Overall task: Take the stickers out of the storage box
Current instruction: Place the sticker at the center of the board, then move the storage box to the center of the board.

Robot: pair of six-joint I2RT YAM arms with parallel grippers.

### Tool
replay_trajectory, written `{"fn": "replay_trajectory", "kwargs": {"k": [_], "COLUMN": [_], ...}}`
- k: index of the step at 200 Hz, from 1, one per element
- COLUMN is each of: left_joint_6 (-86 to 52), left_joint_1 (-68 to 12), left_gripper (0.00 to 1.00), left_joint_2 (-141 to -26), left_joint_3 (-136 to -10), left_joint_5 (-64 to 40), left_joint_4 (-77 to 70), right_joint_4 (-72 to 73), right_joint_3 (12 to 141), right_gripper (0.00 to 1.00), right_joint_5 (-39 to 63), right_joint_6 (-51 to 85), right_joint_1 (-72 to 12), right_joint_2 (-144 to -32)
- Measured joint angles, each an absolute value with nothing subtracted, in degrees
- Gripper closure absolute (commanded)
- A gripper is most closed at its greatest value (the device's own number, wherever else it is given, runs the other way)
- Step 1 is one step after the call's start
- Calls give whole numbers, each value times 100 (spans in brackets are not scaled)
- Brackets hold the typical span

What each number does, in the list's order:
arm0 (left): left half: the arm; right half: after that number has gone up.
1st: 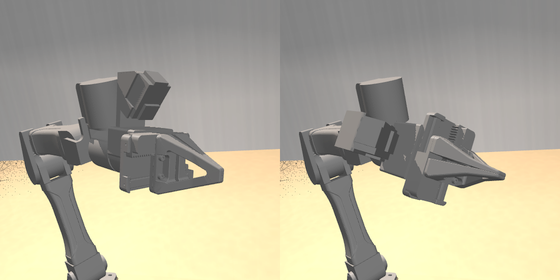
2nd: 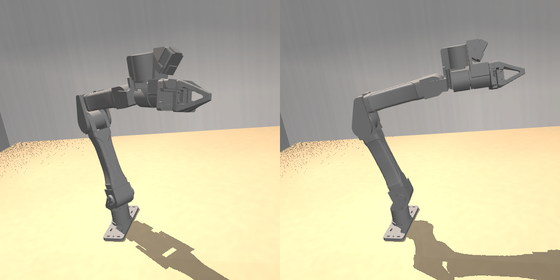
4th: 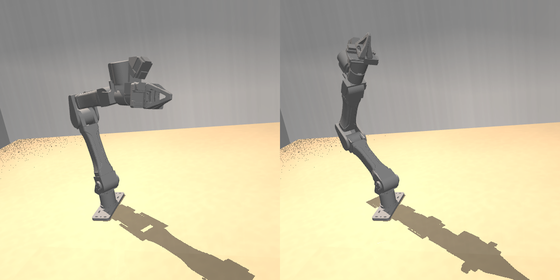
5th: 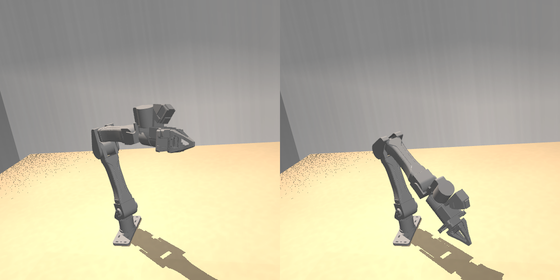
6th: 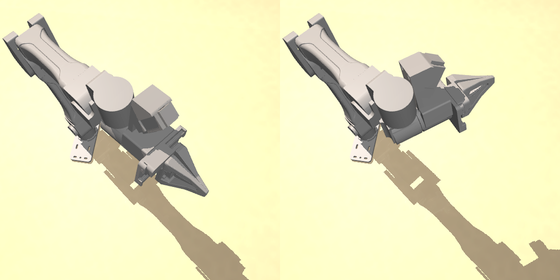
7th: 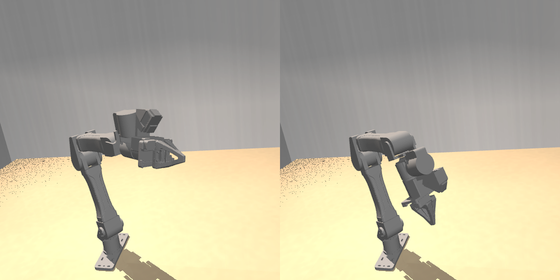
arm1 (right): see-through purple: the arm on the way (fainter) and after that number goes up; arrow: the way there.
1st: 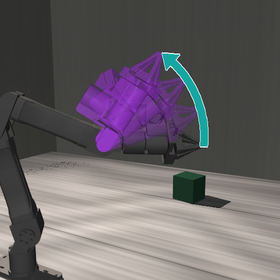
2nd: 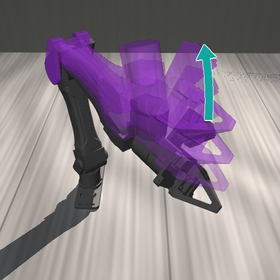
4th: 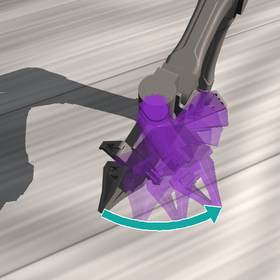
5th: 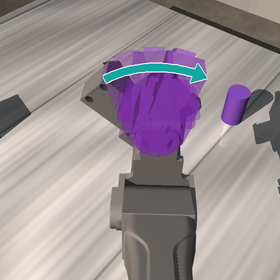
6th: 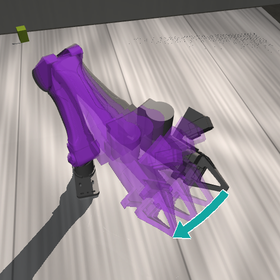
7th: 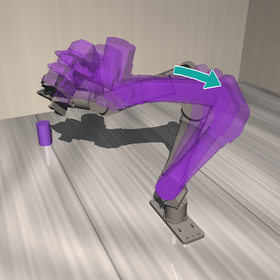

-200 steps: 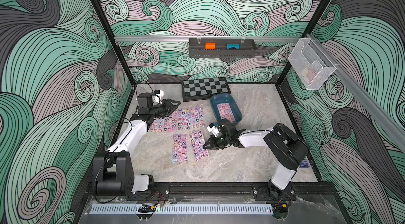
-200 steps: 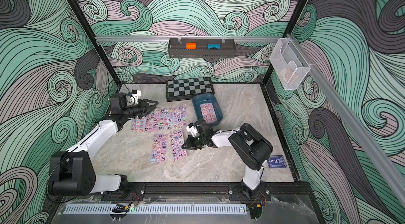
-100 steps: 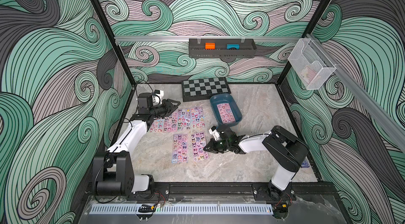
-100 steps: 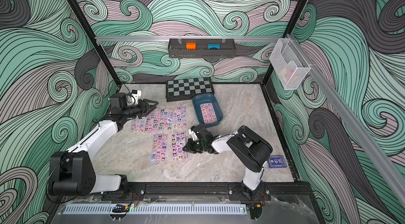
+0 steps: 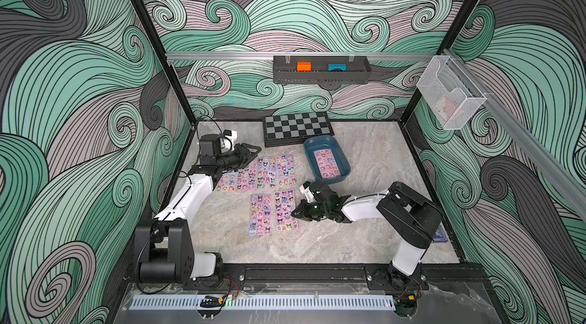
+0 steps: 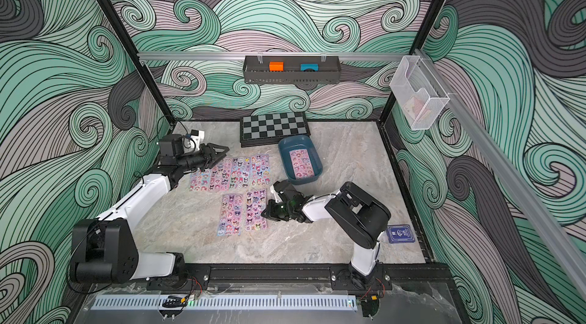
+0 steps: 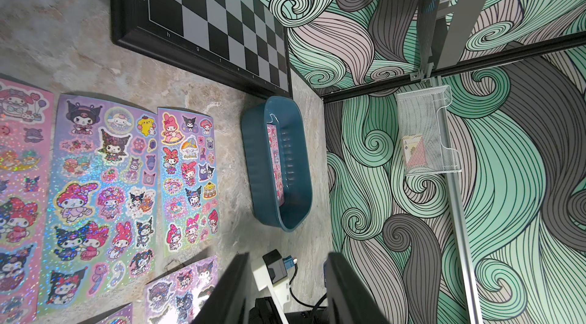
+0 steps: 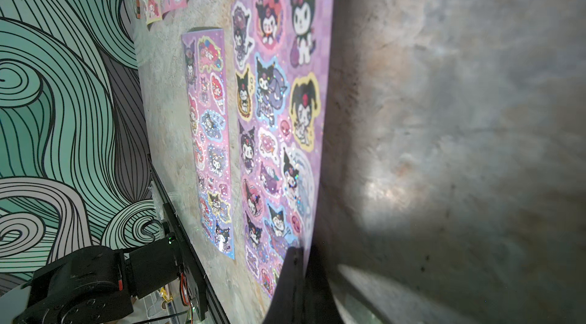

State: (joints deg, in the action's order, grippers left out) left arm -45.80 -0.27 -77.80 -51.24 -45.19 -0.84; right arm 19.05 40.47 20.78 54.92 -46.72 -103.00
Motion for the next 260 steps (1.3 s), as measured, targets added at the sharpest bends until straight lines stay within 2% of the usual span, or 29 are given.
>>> {"fn": "replay_trajectory", "kwargs": {"k": [27, 97, 140, 171, 196, 260], "left_joint_6": [-4569, -4569, -4569, -4574, -4576, -4534], "left_joint_1": [-27, -27, -30, -30, -30, -30], "left_gripper": [57, 57, 57, 57, 57, 56], "left_joint_2": [-7780, -7780, -7780, -7780, -7780, -7703], "left_joint_3": [-5124, -5124, -5124, -5124, -5124, -5153], "left_joint_5": [-4519, -4519, -4519, -4521, -4530, -4521], "left_joint_4": [-86, -86, -86, -104, -126, -16], "right_joint_4": [1881, 1173, 504, -661, -899, -1688], "right_joint_3": [4077, 4095, 4066, 5039, 6077, 7629], "right_gripper": [86, 57, 48, 45, 44, 43], "right_joint_5": [2001, 1369, 910, 519, 355, 36], "right_joint_6": [5489, 5179, 4840, 4123, 3662, 2818], "right_joint_1": [-4727, -4921, -4906, -4838, -4768, -4128], "right_joint_2": [-10298, -9793, -9321, -9188, -9330, -10759]}}
